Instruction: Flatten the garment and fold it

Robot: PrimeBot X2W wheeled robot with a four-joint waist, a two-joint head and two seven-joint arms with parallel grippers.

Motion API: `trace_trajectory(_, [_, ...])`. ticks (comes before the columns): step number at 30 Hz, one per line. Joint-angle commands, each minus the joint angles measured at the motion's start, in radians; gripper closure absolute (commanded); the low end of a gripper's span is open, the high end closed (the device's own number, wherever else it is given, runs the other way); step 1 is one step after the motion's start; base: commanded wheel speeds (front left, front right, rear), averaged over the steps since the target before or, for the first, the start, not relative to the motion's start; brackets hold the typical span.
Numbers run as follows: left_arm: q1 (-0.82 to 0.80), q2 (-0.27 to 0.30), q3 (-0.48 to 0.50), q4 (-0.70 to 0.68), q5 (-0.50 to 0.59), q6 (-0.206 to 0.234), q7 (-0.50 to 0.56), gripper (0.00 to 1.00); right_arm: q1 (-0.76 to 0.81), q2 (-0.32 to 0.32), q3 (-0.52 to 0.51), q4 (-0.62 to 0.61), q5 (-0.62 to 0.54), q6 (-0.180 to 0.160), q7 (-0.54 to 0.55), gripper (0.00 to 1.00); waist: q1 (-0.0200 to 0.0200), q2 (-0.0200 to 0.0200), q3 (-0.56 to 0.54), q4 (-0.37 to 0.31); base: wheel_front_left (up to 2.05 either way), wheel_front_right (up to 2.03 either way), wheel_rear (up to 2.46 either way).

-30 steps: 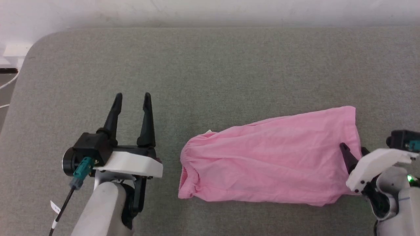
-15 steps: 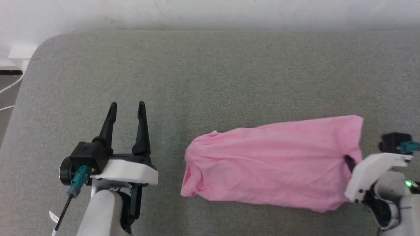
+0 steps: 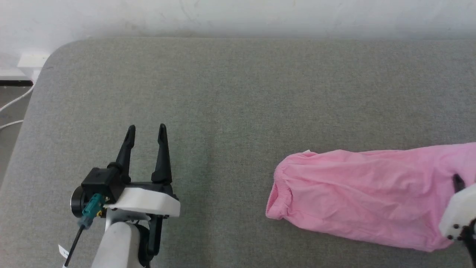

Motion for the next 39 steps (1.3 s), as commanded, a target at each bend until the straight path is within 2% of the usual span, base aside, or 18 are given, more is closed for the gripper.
trace_trajectory(1, [0.011, -0.004, 0.005, 0.005, 0.013, -0.008, -0.005, 0.00, 0.022, 0.005, 0.047, -0.056, 0.005, -0.001, 0.023, 1.00, -0.0001, 0.0000, -0.002, 0.002, 0.00, 0.00, 0.00])
trace_trajectory(5, [0.012, -0.006, 0.006, 0.009, 0.012, -0.012, -0.005, 0.00, 0.060, 0.007, 0.238, -0.227, 0.014, -0.001, 0.104, 1.00, -0.0001, 0.0000, -0.005, 0.004, 0.00, 0.00, 0.00])
trace_trajectory(9, [0.005, -0.007, 0.002, 0.016, 0.009, -0.017, -0.005, 0.00, 0.050, -0.016, 0.426, -0.293, 0.014, -0.001, 0.163, 1.00, -0.0001, 0.0000, -0.003, 0.008, 0.00, 0.00, 0.00])
trace_trajectory(15, [-0.011, -0.007, -0.010, 0.021, -0.007, -0.017, -0.005, 0.00, -0.053, -0.060, 0.659, -0.170, 0.038, -0.001, 0.188, 1.00, -0.0001, 0.0000, 0.016, 0.026, 0.00, 0.00, 0.00])
trace_trajectory(21, [-0.018, -0.008, -0.022, 0.024, -0.016, -0.009, -0.005, 0.00, -0.156, -0.049, 0.770, 0.001, 0.090, -0.001, 0.163, 1.00, -0.0001, 0.0000, 0.034, 0.045, 0.00, 0.00, 0.00])
trace_trajectory(22, [-0.018, -0.008, -0.024, 0.024, -0.019, -0.007, -0.005, 0.00, -0.168, -0.046, 0.779, 0.023, 0.098, -0.001, 0.157, 0.72, -0.0001, 0.0000, 0.035, 0.048, 0.00, 0.00, 0.00])
trace_trajectory(23, [-0.019, -0.008, -0.027, 0.025, -0.021, -0.006, -0.005, 0.00, -0.178, -0.046, 0.789, 0.040, 0.107, -0.001, 0.149, 0.30, -0.0001, 0.0000, 0.035, 0.051, 0.00, 0.00, 0.00])
trace_trajectory(24, [-0.019, -0.008, -0.029, 0.025, -0.022, -0.005, -0.005, 0.00, -0.187, -0.045, 0.795, 0.051, 0.116, -0.001, 0.138, 0.00, -0.0001, 0.0000, 0.035, 0.053, 0.00, 0.00, 0.00])
trace_trajectory(28, [-0.013, -0.008, -0.029, 0.028, -0.025, -0.002, -0.005, 0.00, -0.219, -0.054, 0.817, 0.046, 0.160, -0.001, 0.058, 0.00, -0.0001, 0.0000, 0.025, 0.051, 0.00, 0.00, 0.00])
trace_trajectory(32, [-0.009, -0.008, -0.019, 0.037, -0.024, -0.008, -0.005, 0.00, -0.225, -0.053, 0.776, -0.008, 0.205, -0.001, -0.096, 0.00, -0.0001, 0.0000, 0.006, 0.039, 0.00, 0.00, 0.00])
trace_trajectory(33, [-0.009, -0.008, -0.019, 0.037, -0.024, -0.008, -0.005, 0.00, -0.225, -0.053, 0.776, -0.008, 0.205, -0.001, -0.096, 0.00, -0.0001, 0.0000, 0.006, 0.039, 0.00, 0.00, 0.00])
trace_trajectory(36, [-0.006, -0.008, -0.013, 0.032, -0.019, -0.011, -0.005, 0.00, -0.192, -0.024, 0.686, -0.063, 0.261, -0.001, -0.224, 0.00, -0.0001, 0.0000, -0.008, 0.029, 0.00, 0.00, 0.00])
trace_trajectory(39, [0.002, -0.008, -0.008, 0.021, -0.013, -0.011, -0.005, 0.00, -0.126, 0.000, 0.550, -0.114, 0.286, -0.001, -0.335, 0.00, -0.0001, 0.0000, -0.020, 0.019, 0.00, 0.00, 0.00])
